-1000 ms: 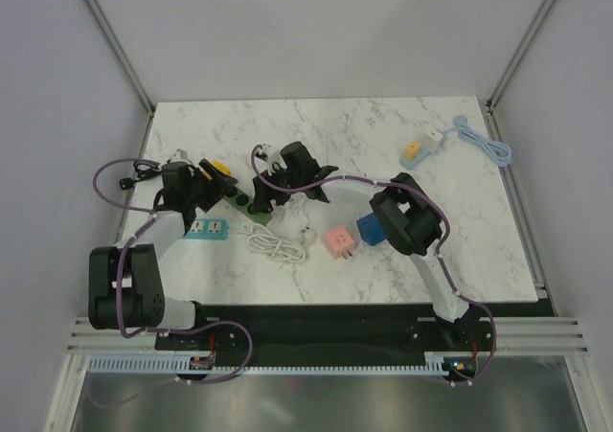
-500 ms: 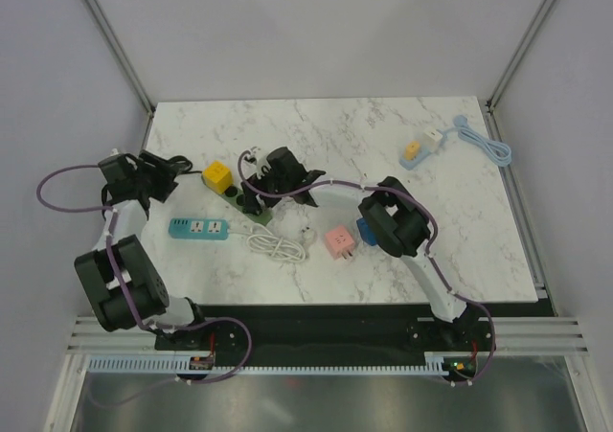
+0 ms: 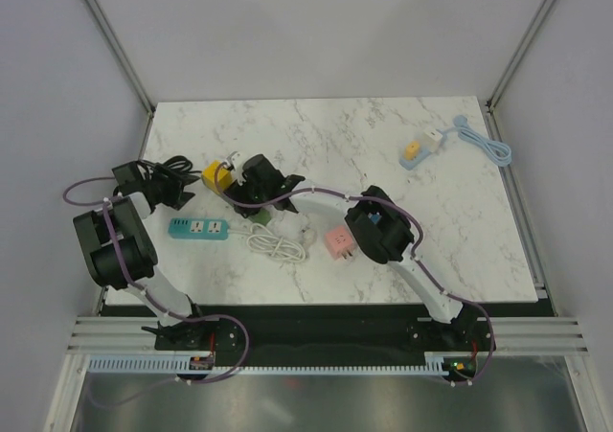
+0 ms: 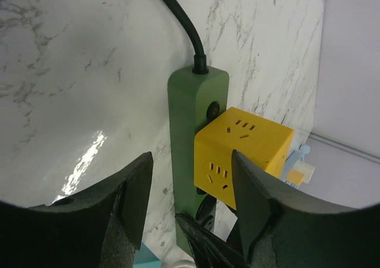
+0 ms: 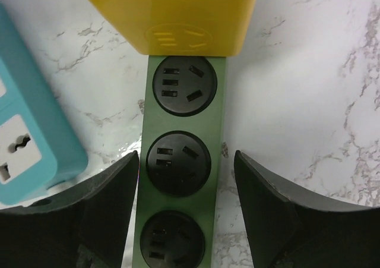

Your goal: Pull the plug off the socket

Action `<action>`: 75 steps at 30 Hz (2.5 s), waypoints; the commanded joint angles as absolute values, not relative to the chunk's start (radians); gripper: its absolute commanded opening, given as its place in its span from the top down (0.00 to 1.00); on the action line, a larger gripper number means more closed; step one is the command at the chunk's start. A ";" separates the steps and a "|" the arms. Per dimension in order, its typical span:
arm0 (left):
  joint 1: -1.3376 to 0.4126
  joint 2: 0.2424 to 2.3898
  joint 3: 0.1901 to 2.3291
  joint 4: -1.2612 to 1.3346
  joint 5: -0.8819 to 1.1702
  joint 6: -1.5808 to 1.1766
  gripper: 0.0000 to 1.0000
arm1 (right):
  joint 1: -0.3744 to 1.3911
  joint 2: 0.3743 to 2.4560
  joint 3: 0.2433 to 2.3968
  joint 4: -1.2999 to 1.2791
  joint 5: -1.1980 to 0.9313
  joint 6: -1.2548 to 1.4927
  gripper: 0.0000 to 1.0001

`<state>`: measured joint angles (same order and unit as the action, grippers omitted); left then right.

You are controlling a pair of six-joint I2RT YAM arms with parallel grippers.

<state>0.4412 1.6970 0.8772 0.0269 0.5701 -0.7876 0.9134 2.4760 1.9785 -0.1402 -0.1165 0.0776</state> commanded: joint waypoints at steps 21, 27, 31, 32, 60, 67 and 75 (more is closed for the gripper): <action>0.474 1.770 0.850 0.172 0.653 -0.881 0.40 | 0.848 2.491 2.026 -0.086 -0.402 0.201 1.00; 0.459 1.764 0.853 0.176 0.647 -0.873 0.39 | 0.822 2.480 1.996 -0.051 -0.575 0.236 1.00; 0.434 1.770 0.857 0.175 0.644 -0.864 0.34 | 0.819 2.487 1.994 -0.035 -0.649 0.265 1.00; 0.430 1.769 0.857 0.175 0.637 -0.858 0.32 | 0.818 2.493 1.993 -0.025 -0.678 0.276 1.00; 0.374 1.799 0.857 0.095 0.566 -0.816 0.93 | 0.804 2.487 1.933 0.120 -0.790 0.368 0.86; 0.330 1.764 0.876 0.078 0.543 -0.767 0.98 | 0.723 2.462 1.970 0.123 -0.773 0.426 0.34; 0.292 1.741 0.891 0.080 0.537 -0.733 0.98 | 0.701 2.558 2.106 0.210 -0.788 0.503 0.04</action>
